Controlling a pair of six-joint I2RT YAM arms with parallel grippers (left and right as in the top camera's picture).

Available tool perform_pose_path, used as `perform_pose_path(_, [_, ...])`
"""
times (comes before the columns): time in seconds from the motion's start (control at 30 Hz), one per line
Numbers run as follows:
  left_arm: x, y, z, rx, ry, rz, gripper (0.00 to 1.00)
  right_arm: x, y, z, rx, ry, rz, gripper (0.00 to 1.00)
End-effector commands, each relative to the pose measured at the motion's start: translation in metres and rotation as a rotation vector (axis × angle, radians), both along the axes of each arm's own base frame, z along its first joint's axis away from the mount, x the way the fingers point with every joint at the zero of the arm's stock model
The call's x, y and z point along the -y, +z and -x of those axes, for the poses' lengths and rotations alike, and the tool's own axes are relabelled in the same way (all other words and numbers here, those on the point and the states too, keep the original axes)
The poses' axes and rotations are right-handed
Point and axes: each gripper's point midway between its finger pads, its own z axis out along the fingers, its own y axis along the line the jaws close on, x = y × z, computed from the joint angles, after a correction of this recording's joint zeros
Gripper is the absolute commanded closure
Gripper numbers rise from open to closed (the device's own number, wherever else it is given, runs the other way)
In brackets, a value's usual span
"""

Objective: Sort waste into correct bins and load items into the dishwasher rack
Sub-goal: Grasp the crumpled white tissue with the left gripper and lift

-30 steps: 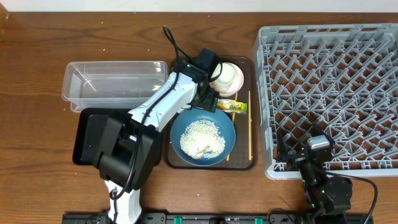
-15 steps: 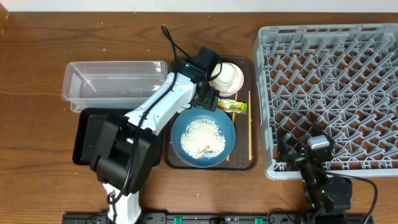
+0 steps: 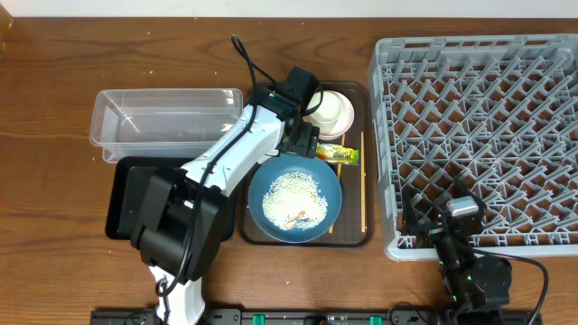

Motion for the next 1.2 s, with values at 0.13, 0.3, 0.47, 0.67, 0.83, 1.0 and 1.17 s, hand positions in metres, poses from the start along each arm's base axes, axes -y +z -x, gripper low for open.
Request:
perform_pose_path(0.13, [-0.005, -0.012, 0.005, -0.024, 0.012, -0.022, 0.2, -0.001, -0.001, 0.0, -0.003, 0.003, 0.002, 0.01])
perform_pose_path(0.3, [-0.006, -0.018, 0.005, -0.026, 0.012, -0.026, 0.22, -0.001, -0.001, 0.0, -0.003, 0.003, 0.002, 0.01])
perform_pose_path(0.47, [-0.008, -0.032, 0.009, -0.029, 0.013, -0.028, 0.22, -0.001, -0.001, 0.0, -0.003, 0.003, 0.002, 0.01])
perform_pose_path(0.67, [-0.007, -0.031, 0.007, -0.022, 0.013, -0.024, 0.26, -0.001, -0.001, 0.0, -0.003, 0.003, 0.002, 0.01])
perform_pose_path(0.83, [-0.004, -0.029, 0.002, 0.002, 0.013, -0.011, 0.4, -0.001, -0.001, 0.0, -0.003, 0.002, 0.002, 0.01])
perform_pose_path(1.0, [-0.003, -0.02, -0.001, 0.027, 0.014, 0.003, 0.69, -0.001, -0.001, 0.0, -0.003, 0.003, 0.002, 0.01])
perform_pose_path(1.17, [-0.002, 0.004, -0.005, 0.075, 0.018, 0.031, 0.94, -0.001, -0.001, 0.0, -0.003, 0.003, 0.002, 0.01])
